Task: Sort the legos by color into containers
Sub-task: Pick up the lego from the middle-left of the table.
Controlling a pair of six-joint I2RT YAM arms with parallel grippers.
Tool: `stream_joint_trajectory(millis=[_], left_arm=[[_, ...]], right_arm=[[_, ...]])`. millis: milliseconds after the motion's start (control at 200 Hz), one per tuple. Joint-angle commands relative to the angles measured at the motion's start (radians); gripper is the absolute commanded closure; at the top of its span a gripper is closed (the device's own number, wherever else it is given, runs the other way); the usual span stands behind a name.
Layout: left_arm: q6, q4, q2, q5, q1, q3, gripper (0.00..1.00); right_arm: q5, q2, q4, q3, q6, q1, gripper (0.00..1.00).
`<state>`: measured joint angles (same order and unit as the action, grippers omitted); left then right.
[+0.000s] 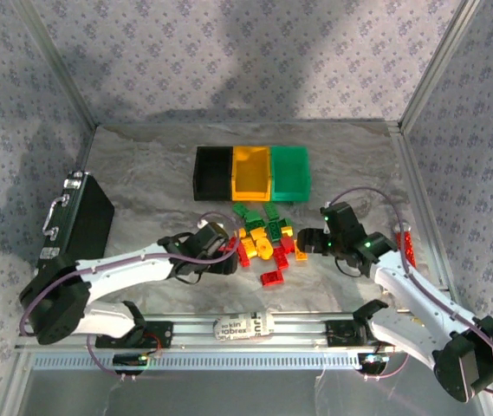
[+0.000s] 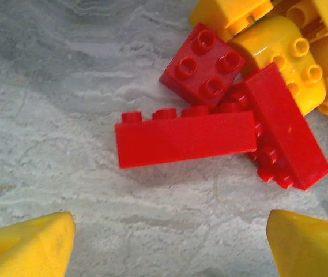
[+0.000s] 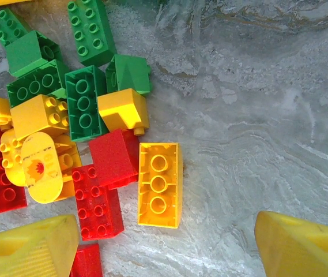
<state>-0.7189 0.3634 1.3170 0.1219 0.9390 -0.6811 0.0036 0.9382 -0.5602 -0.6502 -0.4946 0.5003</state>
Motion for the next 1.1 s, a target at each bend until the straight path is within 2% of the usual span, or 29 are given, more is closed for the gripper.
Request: stream_joint_trajectory(millis=[0,850,1094], left_arm=[[-0.008,-0.004,0.032,-0.027,0.006,-0.041,0.14],[0.012,0.008,0.281,0.009,0.000,-0.182,0.13],[0.012,0.050,0.312,0.028,-0.005,-0.214,0.22]], right_arm=[[0.016,-0.016,0.007,0.020,-0.016,0.004,0.18],[0.007,-0.057,0.056,0.085,-0.033,-0.008,0.18],[0.001,-0.074,0.060,0.101,-0.035,-0.016,0.18]])
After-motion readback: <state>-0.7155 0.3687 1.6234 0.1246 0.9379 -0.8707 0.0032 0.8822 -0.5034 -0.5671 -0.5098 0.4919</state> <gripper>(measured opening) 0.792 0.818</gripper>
